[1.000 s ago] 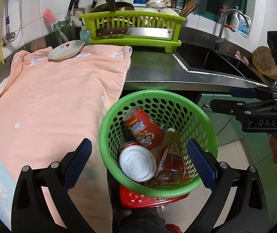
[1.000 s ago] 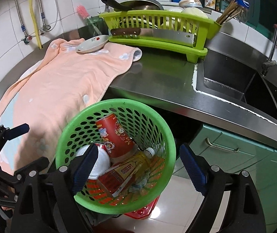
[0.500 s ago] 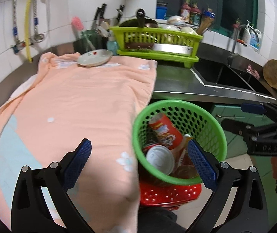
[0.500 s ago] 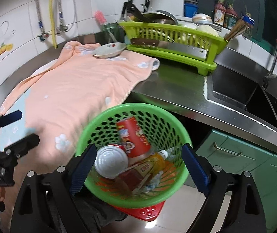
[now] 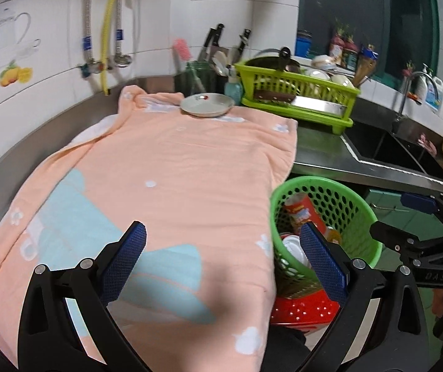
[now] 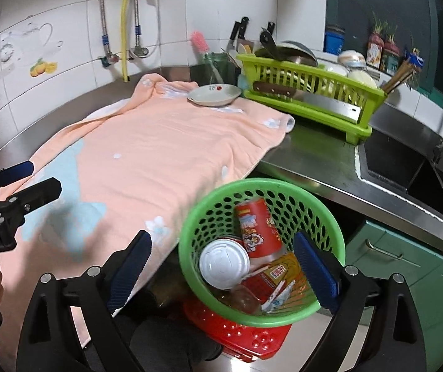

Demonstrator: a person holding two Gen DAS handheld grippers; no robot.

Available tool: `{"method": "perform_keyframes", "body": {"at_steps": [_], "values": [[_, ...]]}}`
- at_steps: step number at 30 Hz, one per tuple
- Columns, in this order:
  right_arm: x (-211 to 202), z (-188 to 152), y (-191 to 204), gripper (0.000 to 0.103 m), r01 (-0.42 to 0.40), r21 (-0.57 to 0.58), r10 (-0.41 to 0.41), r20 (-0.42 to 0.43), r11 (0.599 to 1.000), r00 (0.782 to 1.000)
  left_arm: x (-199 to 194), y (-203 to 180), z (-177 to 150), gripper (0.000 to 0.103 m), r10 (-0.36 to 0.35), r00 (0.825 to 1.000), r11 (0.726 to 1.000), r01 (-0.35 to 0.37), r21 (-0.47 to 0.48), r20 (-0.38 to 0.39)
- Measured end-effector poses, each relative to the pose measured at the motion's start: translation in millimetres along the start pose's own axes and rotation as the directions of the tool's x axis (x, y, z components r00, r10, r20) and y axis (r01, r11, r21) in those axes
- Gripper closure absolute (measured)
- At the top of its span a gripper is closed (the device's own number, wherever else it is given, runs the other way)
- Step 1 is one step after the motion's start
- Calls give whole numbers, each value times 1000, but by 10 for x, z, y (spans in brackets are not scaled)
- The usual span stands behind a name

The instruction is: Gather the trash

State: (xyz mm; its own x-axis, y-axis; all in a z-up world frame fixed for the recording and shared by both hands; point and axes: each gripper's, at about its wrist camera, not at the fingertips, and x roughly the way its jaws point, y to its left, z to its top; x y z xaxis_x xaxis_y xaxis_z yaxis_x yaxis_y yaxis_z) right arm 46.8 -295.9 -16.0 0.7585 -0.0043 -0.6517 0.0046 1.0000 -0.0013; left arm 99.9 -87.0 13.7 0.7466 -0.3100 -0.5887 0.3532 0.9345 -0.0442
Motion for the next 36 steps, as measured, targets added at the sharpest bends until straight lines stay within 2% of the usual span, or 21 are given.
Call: {"method": "perform_keyframes", "body": {"at_steps": [13, 18, 36], "values": [[-243, -40, 135, 12, -51, 55, 48, 51, 997, 998, -294, 221, -127, 5, 53, 998, 998, -52, -31, 26], [-346, -43, 176, 11, -40, 58, 36, 82, 997, 996, -403, 254, -172, 5, 89, 995, 996, -88, -24, 45], [-458, -67, 237, 11, -51, 63, 44, 114, 997, 993, -549, 391, -228, 5, 120, 991, 991, -116, -58, 65]]}}
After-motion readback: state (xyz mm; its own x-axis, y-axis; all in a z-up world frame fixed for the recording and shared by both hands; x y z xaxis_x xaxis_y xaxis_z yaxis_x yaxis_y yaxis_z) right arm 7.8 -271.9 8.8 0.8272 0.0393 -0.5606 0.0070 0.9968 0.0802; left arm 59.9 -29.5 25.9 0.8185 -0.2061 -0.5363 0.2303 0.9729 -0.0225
